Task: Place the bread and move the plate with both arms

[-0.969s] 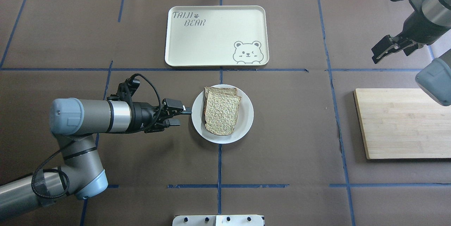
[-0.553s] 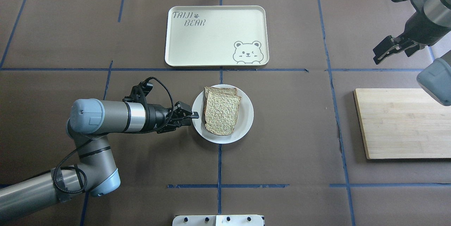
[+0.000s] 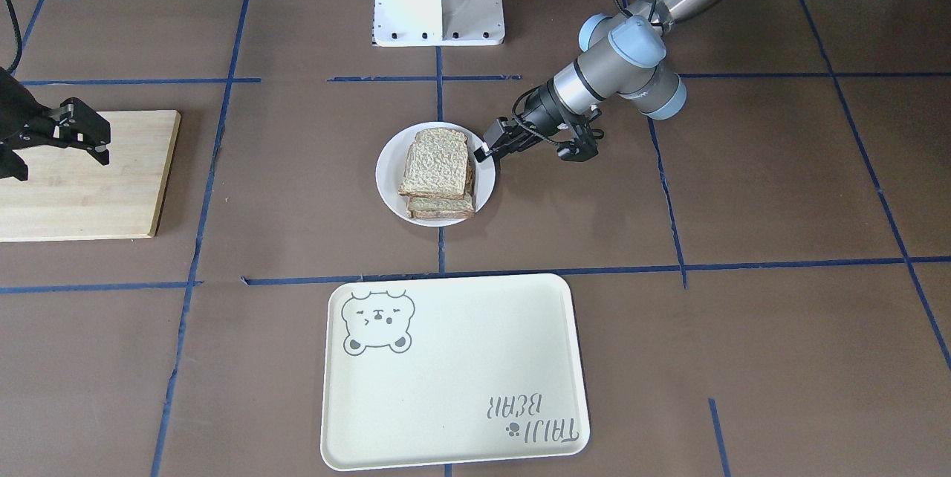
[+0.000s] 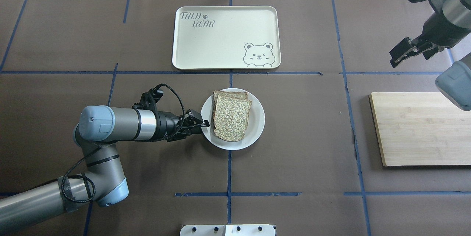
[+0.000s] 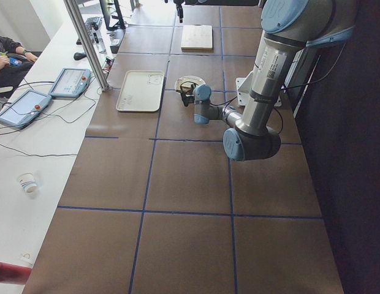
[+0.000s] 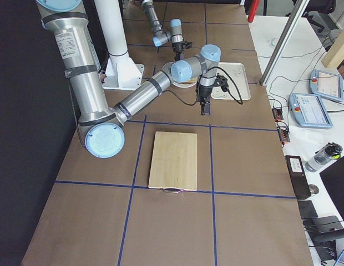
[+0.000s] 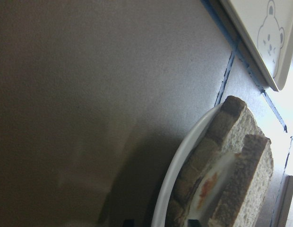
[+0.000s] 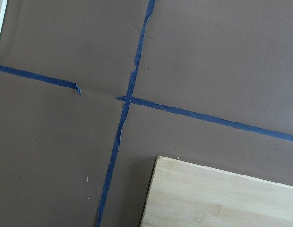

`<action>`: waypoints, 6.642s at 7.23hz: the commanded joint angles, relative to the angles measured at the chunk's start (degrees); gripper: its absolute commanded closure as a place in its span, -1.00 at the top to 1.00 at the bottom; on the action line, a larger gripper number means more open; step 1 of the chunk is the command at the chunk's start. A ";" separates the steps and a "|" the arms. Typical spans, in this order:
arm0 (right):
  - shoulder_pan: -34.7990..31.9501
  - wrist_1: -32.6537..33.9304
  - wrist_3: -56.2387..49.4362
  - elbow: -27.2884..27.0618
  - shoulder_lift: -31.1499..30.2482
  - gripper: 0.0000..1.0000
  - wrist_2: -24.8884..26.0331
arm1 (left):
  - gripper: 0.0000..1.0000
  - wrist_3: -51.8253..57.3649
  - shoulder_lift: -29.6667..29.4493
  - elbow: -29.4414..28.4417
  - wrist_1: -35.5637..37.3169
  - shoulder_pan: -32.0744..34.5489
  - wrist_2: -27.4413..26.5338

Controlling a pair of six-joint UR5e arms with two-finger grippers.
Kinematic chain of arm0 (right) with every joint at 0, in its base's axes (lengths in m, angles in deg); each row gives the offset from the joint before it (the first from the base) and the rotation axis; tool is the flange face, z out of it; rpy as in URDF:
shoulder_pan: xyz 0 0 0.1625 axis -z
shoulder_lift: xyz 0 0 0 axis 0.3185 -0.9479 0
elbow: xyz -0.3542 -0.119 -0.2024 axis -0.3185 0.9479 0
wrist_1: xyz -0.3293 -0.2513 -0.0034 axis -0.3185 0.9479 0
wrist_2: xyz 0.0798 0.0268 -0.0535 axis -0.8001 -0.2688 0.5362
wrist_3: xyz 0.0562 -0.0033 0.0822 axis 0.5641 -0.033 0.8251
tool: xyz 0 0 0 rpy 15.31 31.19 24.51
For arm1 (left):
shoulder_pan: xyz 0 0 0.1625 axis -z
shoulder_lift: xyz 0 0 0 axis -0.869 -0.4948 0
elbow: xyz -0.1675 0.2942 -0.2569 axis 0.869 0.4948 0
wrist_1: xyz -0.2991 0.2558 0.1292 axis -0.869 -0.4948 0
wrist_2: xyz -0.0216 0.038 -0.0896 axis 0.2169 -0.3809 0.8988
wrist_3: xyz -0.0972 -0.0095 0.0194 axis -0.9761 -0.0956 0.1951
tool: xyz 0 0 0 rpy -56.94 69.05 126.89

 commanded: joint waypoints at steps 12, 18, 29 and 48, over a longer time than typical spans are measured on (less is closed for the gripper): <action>-9.80 -14.39 -4.48 0.45 -15.97 1.00 -2.10 | -1.00 -18.73 -6.99 2.76 -0.41 5.40 -9.38; -21.08 -16.61 -16.61 11.07 -17.76 1.00 -8.01 | -1.00 -30.03 -21.23 -26.55 0.29 11.64 -19.81; -22.21 -16.52 -17.22 12.94 -17.94 1.00 -8.09 | 1.00 2.65 -6.77 7.34 39.06 21.10 5.54; -27.50 -16.52 -22.50 15.31 -23.91 1.00 -9.76 | 1.00 123.78 31.05 14.52 78.78 67.54 29.85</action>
